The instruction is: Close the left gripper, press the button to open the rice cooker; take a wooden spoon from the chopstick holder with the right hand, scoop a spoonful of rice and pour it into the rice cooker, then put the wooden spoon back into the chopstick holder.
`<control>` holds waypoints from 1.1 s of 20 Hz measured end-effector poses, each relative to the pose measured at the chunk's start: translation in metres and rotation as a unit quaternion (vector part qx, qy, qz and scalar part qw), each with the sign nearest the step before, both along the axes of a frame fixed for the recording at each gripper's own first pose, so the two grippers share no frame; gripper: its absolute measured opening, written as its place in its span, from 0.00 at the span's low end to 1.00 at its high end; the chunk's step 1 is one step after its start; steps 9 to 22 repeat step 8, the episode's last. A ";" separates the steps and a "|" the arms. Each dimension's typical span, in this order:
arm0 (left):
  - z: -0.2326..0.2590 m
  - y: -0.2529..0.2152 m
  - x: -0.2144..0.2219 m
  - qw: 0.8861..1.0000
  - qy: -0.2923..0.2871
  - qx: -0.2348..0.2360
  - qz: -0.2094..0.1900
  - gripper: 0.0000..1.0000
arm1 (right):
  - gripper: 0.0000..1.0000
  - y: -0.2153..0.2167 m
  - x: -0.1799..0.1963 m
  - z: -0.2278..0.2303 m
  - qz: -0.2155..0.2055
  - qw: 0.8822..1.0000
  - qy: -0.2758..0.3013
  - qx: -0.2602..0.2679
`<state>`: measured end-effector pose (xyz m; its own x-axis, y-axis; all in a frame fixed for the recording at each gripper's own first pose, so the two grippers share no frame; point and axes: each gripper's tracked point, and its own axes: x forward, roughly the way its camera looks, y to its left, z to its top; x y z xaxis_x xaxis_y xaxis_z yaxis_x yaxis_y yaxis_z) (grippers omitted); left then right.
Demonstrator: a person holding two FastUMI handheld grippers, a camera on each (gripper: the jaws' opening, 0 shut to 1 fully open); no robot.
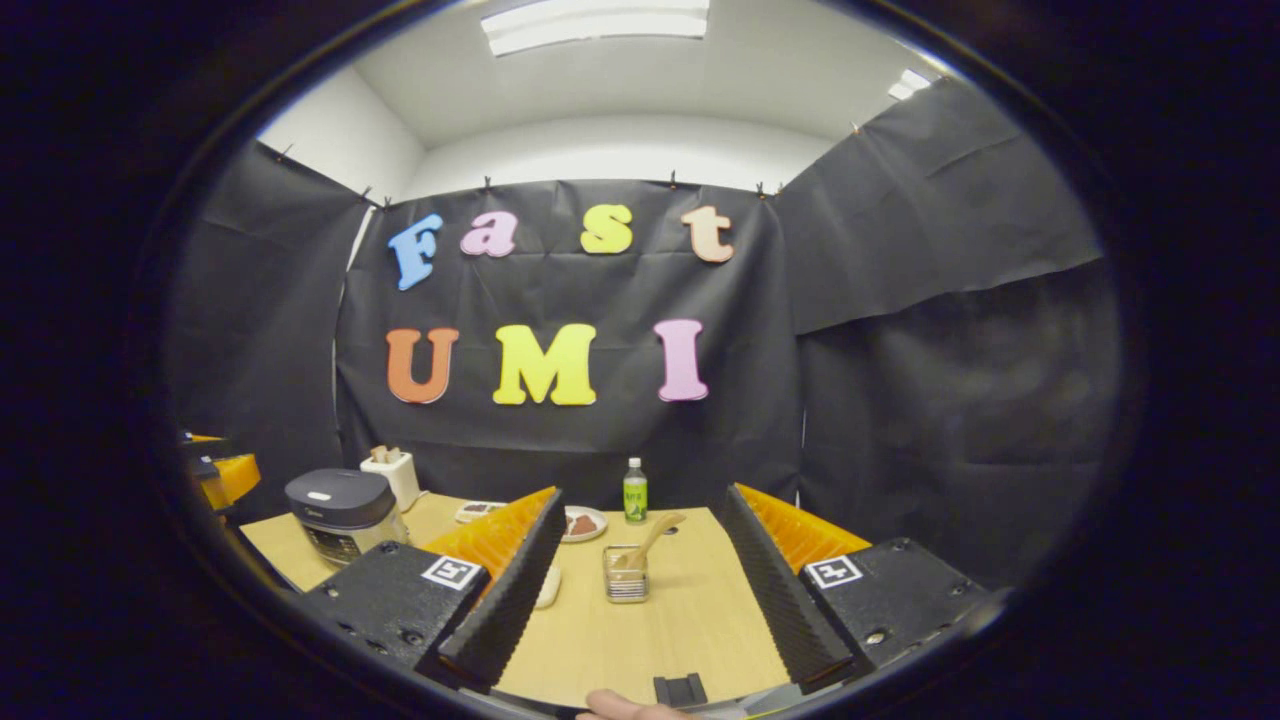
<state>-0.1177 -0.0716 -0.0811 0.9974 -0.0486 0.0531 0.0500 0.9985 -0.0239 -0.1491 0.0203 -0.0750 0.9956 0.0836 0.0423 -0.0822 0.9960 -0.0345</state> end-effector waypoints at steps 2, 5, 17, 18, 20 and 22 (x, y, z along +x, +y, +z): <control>-0.001 0.004 -0.002 1.000 0.001 -0.003 0.001 0.95 | 1.00 0.002 -0.003 -0.001 0.001 1.000 -0.006 -0.003; 0.001 0.002 -0.006 1.000 -0.001 -0.004 -0.004 0.96 | 1.00 0.008 -0.007 -0.005 0.016 1.000 -0.003 -0.001; 0.002 -0.001 -0.007 1.000 -0.004 -0.010 -0.013 0.89 | 1.00 0.008 -0.005 -0.005 0.023 1.000 -0.002 0.000; 0.002 -0.001 -0.007 1.000 -0.004 -0.010 -0.013 0.89 | 1.00 0.008 -0.005 -0.005 0.023 1.000 -0.002 0.000; 0.002 -0.001 -0.007 1.000 -0.004 -0.010 -0.013 0.89 | 1.00 0.008 -0.005 -0.005 0.023 1.000 -0.002 0.000; 0.002 -0.001 -0.007 1.000 -0.004 -0.010 -0.013 0.89 | 1.00 0.008 -0.005 -0.005 0.023 1.000 -0.002 0.000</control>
